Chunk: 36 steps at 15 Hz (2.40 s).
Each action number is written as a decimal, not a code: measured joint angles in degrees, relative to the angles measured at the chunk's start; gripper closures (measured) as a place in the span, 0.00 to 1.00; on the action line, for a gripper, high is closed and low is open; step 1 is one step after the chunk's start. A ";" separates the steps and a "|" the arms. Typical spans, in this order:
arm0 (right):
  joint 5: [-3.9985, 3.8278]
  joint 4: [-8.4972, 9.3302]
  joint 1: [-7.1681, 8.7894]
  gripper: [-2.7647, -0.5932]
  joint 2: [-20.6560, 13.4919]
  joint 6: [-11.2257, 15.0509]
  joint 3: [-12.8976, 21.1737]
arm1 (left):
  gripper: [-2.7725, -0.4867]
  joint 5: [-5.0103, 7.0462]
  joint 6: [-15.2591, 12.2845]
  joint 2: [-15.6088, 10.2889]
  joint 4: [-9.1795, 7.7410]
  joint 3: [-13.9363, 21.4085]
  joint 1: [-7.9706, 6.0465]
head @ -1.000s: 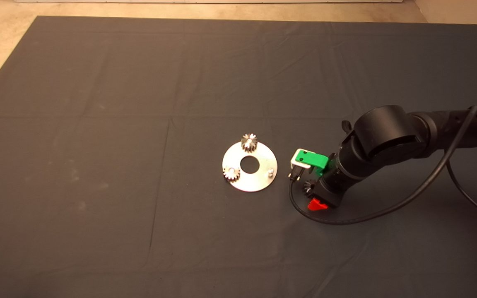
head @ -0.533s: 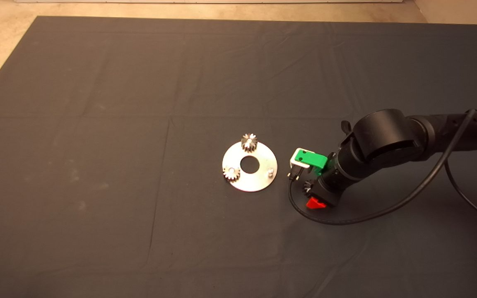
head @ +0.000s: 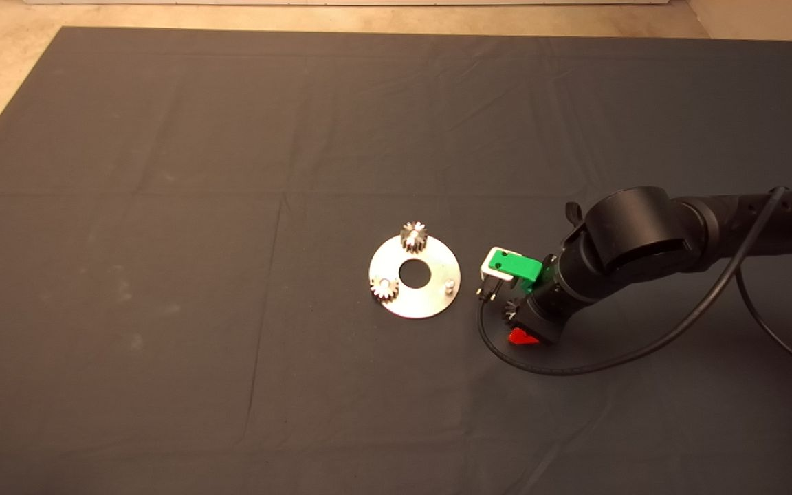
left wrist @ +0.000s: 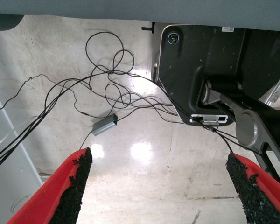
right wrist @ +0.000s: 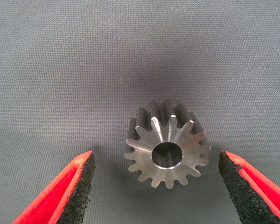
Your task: Install three planetary gears onto the carrier pins
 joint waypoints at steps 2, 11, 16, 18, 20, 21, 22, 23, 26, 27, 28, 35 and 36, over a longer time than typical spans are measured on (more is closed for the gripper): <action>0.00 -0.13 -0.12 0.43 0.00 0.01 -0.22 | 0.32 0.02 0.00 -0.08 -0.09 0.00 0.00; 0.00 -0.20 -0.45 0.58 -0.13 0.02 -0.50 | 0.32 0.00 0.45 -1.33 -0.21 0.00 0.00; -0.06 -0.22 -0.46 0.71 -0.13 0.02 -0.52 | 0.32 0.00 1.07 -1.68 -0.23 0.00 0.00; -0.07 -0.24 -0.47 0.71 -0.11 0.02 -0.52 | 0.32 0.00 1.22 -1.97 -0.26 0.00 0.00; -0.27 -0.41 -0.48 0.77 -0.13 0.04 -0.54 | 0.32 0.00 1.33 -2.31 -0.26 0.00 0.00; -0.27 -0.62 -0.61 0.77 -0.11 0.04 -0.54 | 0.32 -0.01 1.71 -2.47 -0.26 0.00 0.00; -0.37 -0.63 -0.82 0.77 -0.13 0.06 -0.54 | 0.32 0.00 1.73 -2.66 -0.26 0.00 0.00; -0.41 -0.66 -1.10 0.80 -0.09 0.14 -0.54 | 0.32 0.00 1.93 -2.83 -0.27 0.00 0.00; -0.49 -0.71 -1.22 0.80 -0.09 0.21 -0.54 | 0.32 0.00 2.10 -3.10 -0.30 0.00 0.00; -0.49 -0.72 -1.25 0.81 -0.11 0.22 -0.54 | 0.32 0.00 2.12 -3.12 -0.33 0.00 0.00; -0.49 -0.72 -1.25 0.82 -0.11 0.22 -0.54 | 0.32 0.00 2.15 -3.13 -0.41 0.00 0.00; -0.49 -0.83 -1.28 0.84 -0.11 0.30 -0.52 | 0.32 0.00 2.17 -3.74 -0.94 0.00 0.00; -0.51 -0.85 -1.28 0.84 -0.11 0.44 -0.52 | 0.32 0.00 2.26 -3.91 -0.96 0.00 0.00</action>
